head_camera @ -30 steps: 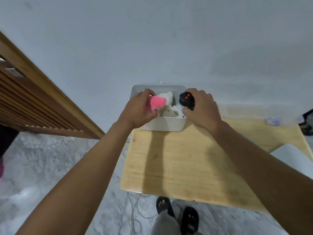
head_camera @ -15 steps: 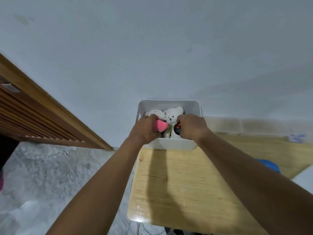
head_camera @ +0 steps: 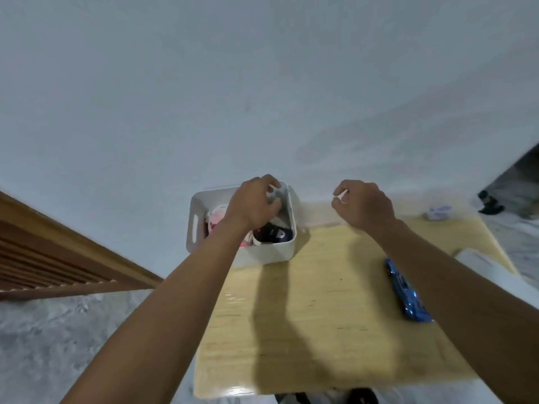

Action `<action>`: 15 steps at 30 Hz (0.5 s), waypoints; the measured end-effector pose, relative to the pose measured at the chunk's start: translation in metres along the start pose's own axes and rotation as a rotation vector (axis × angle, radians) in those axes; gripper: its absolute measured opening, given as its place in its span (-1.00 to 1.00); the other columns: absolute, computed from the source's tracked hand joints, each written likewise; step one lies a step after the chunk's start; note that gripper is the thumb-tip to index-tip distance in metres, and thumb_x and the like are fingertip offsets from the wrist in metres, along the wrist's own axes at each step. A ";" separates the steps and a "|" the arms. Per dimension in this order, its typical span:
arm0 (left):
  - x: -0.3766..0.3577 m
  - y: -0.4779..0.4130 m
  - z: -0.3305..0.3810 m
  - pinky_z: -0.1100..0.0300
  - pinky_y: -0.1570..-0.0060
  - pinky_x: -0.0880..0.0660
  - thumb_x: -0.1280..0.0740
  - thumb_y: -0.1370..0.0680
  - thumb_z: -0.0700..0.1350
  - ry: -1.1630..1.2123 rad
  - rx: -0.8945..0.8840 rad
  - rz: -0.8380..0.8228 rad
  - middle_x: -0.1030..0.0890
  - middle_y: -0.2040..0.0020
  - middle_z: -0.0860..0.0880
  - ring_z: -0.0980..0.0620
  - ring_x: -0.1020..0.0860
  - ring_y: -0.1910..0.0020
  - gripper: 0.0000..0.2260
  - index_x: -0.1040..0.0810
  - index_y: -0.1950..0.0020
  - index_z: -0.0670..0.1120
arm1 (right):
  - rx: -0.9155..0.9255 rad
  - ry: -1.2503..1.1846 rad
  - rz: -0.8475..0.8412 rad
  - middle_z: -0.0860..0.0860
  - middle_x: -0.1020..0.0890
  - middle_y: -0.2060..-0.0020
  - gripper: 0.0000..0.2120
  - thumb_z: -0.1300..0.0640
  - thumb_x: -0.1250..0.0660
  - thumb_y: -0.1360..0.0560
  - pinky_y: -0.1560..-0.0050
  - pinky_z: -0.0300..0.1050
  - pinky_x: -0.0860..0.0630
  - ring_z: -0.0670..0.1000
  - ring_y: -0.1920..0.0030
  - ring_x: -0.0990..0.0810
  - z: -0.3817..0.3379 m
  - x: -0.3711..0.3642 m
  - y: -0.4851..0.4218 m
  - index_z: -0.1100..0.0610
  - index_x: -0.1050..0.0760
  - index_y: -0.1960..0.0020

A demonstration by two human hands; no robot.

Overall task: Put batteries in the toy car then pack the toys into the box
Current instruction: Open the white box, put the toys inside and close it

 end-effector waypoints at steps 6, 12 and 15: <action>-0.094 -0.017 0.151 0.02 -0.09 -0.58 -0.42 -0.56 0.00 0.104 -0.221 -0.183 -0.67 -0.08 0.00 -0.03 -0.63 0.05 -0.71 -0.58 -0.27 0.01 | -0.332 0.080 0.022 -0.05 -0.65 -0.11 -0.75 -0.05 -0.32 -0.48 -0.19 -0.03 -0.48 0.09 -0.22 -0.56 0.162 0.078 0.056 -0.10 -0.55 -0.15; -0.230 0.002 0.271 0.08 -0.17 -0.50 -0.42 -0.56 0.04 0.013 -0.336 -0.513 -0.60 -0.29 -0.11 -0.11 -0.59 -0.22 -0.57 -0.49 -0.41 0.01 | -0.589 0.060 -0.021 0.06 -0.53 -0.29 -0.58 -0.08 -0.38 -0.47 -0.26 0.09 -0.50 0.16 -0.30 -0.50 0.315 0.116 0.142 -0.04 -0.48 -0.31; -0.300 0.017 0.299 -0.02 -0.31 -0.44 -0.41 -0.56 0.11 -0.143 -0.323 -0.730 -0.41 -0.47 -0.15 -0.18 -0.44 -0.40 -0.36 -0.25 -0.59 0.04 | -0.722 0.010 -0.100 0.11 -0.40 -0.40 -0.41 -0.13 -0.43 -0.43 -0.34 0.17 -0.43 0.23 -0.37 -0.42 0.370 0.105 0.181 -0.08 -0.38 -0.41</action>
Point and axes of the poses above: each hand's wrist, its own y-axis away from the middle knuckle, its own x-axis out of the back of the hand, z = x × y, the point moved 5 cm from there along -y, towards the middle knuckle
